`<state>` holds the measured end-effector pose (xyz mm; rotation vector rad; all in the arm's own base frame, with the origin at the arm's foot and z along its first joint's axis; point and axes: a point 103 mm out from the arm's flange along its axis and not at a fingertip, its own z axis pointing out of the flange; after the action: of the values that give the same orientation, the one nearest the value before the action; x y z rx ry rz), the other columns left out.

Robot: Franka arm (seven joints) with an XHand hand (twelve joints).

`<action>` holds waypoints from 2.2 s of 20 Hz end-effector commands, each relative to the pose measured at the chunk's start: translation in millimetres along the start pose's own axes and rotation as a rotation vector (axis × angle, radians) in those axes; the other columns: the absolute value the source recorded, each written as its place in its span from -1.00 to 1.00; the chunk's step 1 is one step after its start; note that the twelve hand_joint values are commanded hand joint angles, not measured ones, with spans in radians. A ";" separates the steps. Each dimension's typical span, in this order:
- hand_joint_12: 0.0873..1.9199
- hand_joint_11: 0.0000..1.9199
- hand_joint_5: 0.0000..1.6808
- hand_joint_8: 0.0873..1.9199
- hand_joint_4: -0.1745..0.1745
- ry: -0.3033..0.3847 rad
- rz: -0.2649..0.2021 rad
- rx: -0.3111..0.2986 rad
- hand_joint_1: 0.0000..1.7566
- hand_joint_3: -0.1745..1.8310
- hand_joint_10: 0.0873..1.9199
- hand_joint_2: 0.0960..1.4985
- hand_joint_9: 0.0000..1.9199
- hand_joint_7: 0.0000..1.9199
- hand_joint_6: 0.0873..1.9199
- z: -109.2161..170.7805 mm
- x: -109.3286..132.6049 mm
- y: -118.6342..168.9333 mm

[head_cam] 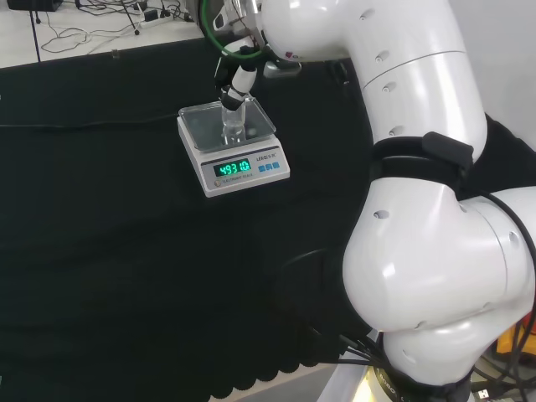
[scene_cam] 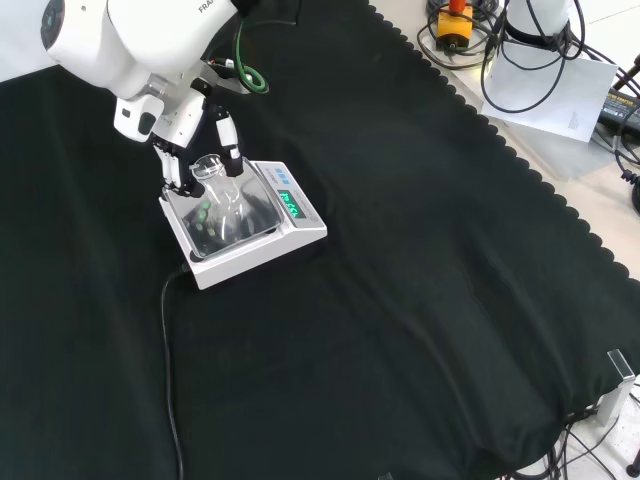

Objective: Put the beaker on the electronic balance.

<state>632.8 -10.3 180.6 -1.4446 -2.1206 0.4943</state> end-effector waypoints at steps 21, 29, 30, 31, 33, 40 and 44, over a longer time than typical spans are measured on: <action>0.42 -0.96 -0.97 -0.81 0.11 -0.107 -0.010 0.074 -0.06 -0.99 -0.64 0.00 -1.00 -1.00 -1.00 4.8 0.4 -10.3; 0.07 -1.00 -0.98 -1.00 0.10 -0.171 0.020 0.190 -0.07 -0.97 -1.00 -0.02 -1.00 -1.00 -1.00 0.9 19.5 -15.9; 0.02 -1.00 -0.99 -1.00 0.10 -0.168 0.009 0.203 -0.07 -0.97 -1.00 -0.02 -1.00 -1.00 -1.00 2.4 15.2 -15.4; -0.03 -1.00 -0.99 -1.00 0.10 -0.169 0.002 0.214 -0.08 -0.97 -1.00 -0.03 -1.00 -1.00 -1.00 3.5 11.3 -16.0; -0.21 -1.00 -1.00 -1.00 0.13 -0.178 -0.002 0.227 -0.09 -0.95 -1.00 -0.05 -1.00 -1.00 -1.00 3.2 4.8 -22.1; -0.78 -1.00 -1.00 -1.00 0.16 -0.208 0.005 0.127 -0.15 -0.90 -1.00 -0.10 -1.00 -1.00 -1.00 -33.0 13.1 -80.6; -0.87 -1.00 -1.00 -1.00 0.15 -0.237 0.011 0.067 -0.18 -0.88 -1.00 -0.11 -1.00 -1.00 -1.00 -51.2 23.5 -121.2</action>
<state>618.4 -13.0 216.0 -1.3739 -2.1693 0.7937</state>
